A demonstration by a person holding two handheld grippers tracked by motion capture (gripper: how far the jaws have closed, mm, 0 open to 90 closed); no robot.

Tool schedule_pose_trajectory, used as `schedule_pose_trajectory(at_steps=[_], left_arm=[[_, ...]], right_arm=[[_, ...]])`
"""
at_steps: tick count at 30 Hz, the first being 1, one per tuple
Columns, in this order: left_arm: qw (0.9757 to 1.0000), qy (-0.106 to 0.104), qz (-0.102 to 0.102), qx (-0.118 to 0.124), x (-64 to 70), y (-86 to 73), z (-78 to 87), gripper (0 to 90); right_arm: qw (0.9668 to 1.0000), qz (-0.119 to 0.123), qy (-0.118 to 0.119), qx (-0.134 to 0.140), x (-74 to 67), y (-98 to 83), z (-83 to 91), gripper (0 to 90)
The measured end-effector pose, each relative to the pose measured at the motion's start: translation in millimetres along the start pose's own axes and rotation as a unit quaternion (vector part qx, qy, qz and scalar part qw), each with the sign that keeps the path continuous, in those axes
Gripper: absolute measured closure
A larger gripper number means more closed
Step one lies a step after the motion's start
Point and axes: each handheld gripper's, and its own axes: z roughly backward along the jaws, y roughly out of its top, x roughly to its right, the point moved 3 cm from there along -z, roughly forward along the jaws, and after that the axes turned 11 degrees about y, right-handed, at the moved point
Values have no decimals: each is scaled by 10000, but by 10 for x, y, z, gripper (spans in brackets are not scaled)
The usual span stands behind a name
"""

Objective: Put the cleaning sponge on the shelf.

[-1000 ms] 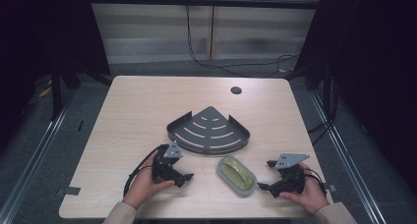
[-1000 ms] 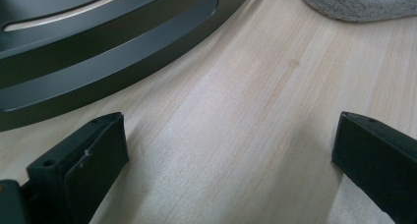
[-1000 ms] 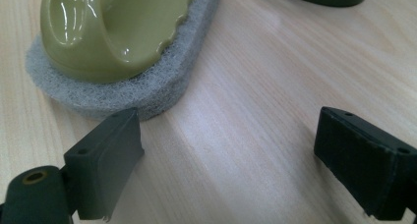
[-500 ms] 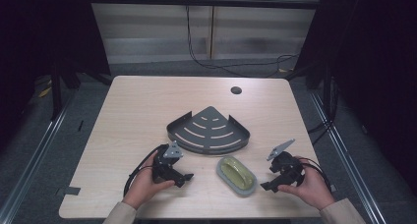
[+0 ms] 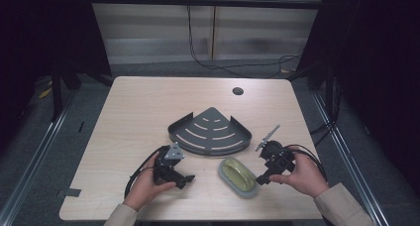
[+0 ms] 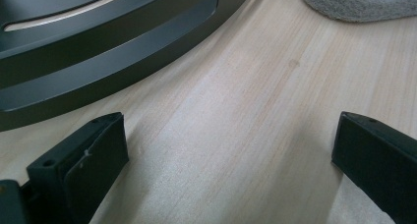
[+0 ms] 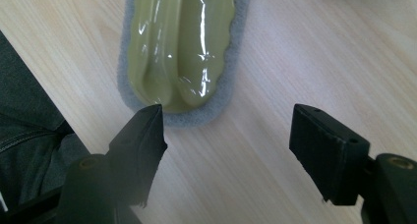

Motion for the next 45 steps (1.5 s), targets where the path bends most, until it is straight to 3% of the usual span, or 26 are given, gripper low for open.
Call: schedule_pose_trajectory(at_steps=[7,21,33,39,43,45], left_arm=[[10000,-8,6,11,1,0,-1,0],[10000,5,16,27,1,1,-3,0],[10000,-4,21,34,2,1,-4,0],[10000,-3,20,32,2,1,-4,0],[10000,4,15,27,1,1,-3,0],[10000,2,14,22,1,2,-2,0]], right_arm=[[9998,-75,-25,-165,-42,157,-26,317],[9989,22,-50,-463,-114,409,-15,366],[9977,26,66,-675,-160,584,-151,447],[9964,-40,18,-845,-186,630,-230,536],[9961,-24,6,-877,-183,670,-240,697],[9960,-8,-45,-889,-181,684,-235,706]])
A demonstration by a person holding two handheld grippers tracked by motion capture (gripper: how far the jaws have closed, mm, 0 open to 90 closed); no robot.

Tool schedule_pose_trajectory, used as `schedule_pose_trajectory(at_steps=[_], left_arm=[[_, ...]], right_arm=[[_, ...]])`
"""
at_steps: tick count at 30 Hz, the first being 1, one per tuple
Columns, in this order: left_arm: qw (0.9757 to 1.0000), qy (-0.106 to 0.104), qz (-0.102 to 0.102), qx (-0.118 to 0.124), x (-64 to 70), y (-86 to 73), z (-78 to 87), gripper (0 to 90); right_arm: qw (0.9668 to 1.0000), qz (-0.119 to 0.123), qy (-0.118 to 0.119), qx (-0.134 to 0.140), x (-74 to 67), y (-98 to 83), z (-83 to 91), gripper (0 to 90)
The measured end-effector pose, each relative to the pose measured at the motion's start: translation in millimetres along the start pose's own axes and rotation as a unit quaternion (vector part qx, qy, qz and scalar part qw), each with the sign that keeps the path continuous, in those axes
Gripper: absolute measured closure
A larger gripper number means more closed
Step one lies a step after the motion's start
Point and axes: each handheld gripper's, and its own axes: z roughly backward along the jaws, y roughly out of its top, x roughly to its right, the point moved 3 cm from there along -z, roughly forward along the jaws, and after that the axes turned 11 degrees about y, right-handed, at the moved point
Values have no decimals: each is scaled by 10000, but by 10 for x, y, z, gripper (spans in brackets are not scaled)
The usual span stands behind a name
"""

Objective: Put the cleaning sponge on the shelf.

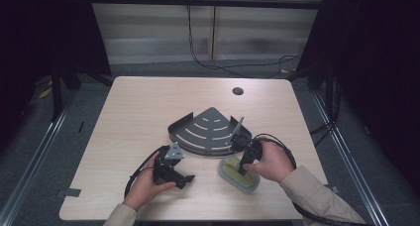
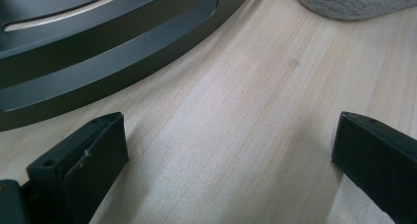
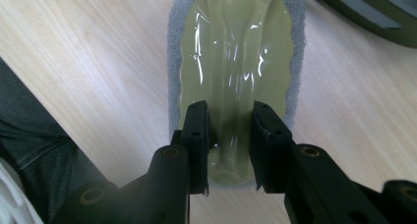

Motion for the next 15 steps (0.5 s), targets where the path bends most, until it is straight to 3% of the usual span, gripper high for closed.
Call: schedule_pose_trajectory(at_steps=[4,15], left_arm=[[10000,3,29,10,3,1,-2,0],[10000,-6,-1,-14,-1,0,2,0]], right_arm=[[9998,45,-153,-85,-18,24,53,713],[9999,79,-31,94,-6,10,366,715]])
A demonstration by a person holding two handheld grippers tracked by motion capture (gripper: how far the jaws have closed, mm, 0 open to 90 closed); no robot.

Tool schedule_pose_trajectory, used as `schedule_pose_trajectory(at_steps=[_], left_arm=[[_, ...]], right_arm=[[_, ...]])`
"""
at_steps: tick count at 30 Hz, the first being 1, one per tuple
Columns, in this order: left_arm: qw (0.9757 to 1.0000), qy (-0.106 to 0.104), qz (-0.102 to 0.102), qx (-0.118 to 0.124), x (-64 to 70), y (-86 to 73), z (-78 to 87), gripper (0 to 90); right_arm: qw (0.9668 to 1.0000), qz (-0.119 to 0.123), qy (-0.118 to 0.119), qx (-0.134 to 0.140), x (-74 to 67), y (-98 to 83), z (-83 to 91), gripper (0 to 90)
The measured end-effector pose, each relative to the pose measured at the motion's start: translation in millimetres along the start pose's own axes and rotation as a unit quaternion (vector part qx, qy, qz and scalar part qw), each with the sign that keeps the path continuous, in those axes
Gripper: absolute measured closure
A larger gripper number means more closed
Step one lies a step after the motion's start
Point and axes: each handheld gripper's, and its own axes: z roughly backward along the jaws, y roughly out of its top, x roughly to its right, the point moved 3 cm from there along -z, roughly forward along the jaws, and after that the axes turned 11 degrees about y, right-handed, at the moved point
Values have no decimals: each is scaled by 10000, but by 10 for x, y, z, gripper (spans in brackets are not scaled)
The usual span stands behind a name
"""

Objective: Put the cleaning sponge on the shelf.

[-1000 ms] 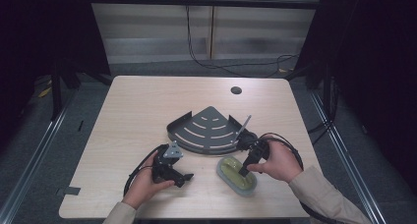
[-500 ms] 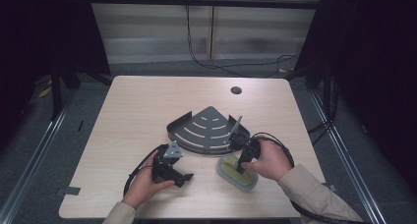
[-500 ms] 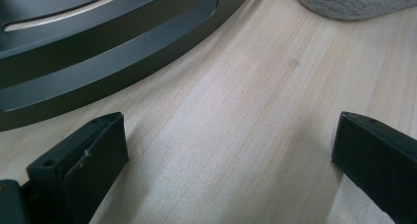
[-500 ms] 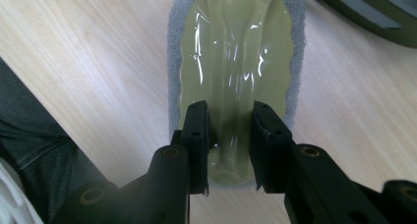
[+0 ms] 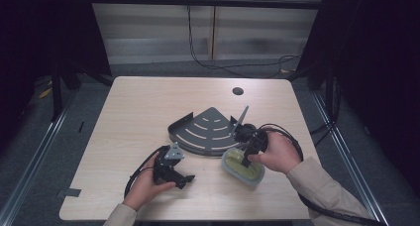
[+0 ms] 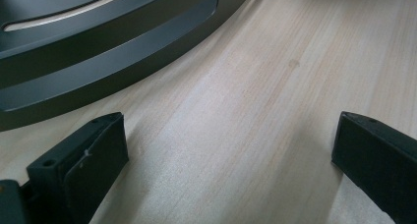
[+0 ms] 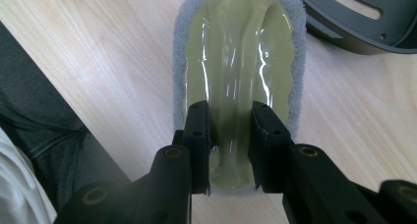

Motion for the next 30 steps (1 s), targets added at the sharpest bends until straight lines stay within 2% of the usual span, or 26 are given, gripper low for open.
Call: schedule_pose_trajectory(at_steps=[4,6,14,21,23,24,26,27,30], left_arm=[[10000,1,-5,-2,-1,0,0,0],[10000,1,-2,-1,0,0,0,0],[10000,1,-2,-3,0,0,0,0],[10000,0,0,-1,0,0,0,0],[10000,1,-3,-5,0,0,1,0],[10000,1,-3,-4,0,0,1,0],[10000,2,0,-2,0,0,0,0],[10000,2,20,7,3,0,-1,0],[10000,1,-1,-3,0,0,0,0]], right_arm=[[10000,-27,48,45,32,-27,96,715],[9998,-69,145,81,40,-33,138,715],[9997,-96,217,99,106,-41,288,716],[9996,-153,183,166,205,-25,420,716],[9993,-263,190,173,222,-15,452,715],[9995,-205,153,189,247,-11,461,716],[9993,-300,159,174,266,3,480,715],[9995,-236,119,178,293,7,485,716],[9992,-311,142,209,322,29,504,716]])
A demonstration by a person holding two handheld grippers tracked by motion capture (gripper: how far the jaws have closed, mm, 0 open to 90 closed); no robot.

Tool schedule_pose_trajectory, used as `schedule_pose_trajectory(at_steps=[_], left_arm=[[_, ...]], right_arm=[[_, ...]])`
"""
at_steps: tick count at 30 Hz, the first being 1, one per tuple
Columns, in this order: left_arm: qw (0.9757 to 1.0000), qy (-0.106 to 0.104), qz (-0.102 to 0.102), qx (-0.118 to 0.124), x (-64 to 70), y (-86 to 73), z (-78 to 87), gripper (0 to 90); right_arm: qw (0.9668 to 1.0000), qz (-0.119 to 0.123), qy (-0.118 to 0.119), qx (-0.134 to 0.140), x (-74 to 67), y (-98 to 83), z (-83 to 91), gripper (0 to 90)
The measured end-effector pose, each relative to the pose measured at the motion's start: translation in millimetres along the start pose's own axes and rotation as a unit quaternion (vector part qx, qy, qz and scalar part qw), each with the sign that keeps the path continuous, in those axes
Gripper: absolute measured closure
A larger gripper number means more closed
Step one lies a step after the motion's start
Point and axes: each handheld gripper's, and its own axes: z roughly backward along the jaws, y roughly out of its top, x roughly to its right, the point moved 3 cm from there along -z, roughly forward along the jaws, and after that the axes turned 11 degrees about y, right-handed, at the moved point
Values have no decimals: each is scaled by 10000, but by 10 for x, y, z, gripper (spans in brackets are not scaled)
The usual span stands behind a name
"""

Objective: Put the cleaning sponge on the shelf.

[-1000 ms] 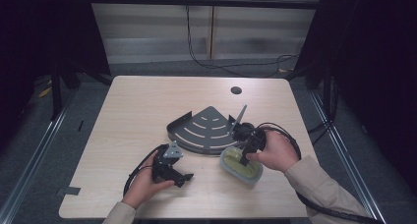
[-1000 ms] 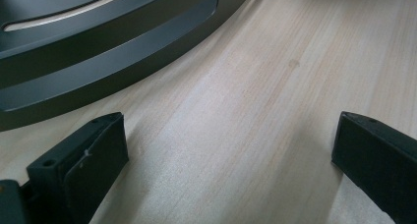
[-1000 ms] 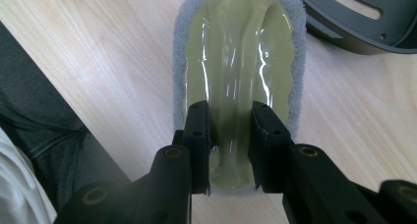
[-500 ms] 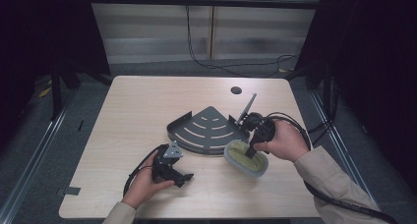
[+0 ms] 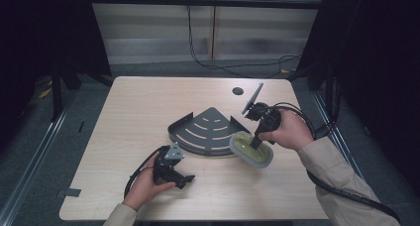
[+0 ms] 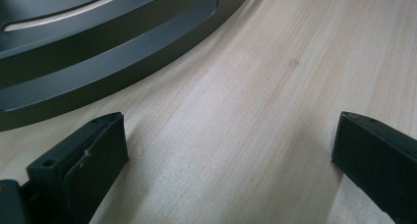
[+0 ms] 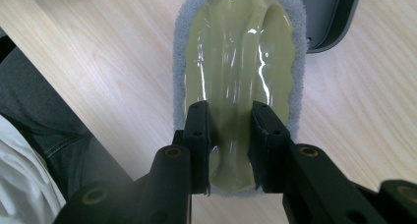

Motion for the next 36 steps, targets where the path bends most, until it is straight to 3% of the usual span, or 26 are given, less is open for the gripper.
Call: schedule_pose_trajectory(at_steps=[6,14,16,19,22,36], left_arm=[[10000,-2,2,1,0,0,0,0],[10000,-1,0,1,0,0,0,0],[10000,-1,-1,0,0,0,0,0],[10000,0,-1,2,0,0,0,0],[10000,0,-1,1,0,0,0,0],[10000,2,25,14,3,0,-2,0]], right_arm=[[9999,-115,-80,14,47,70,50,716],[9998,-99,-152,62,111,192,105,716],[9995,-271,-144,83,114,230,110,715],[9996,-229,-144,125,157,274,105,716],[9992,-370,-121,126,172,323,107,715],[9991,-331,-246,121,254,501,144,715]])
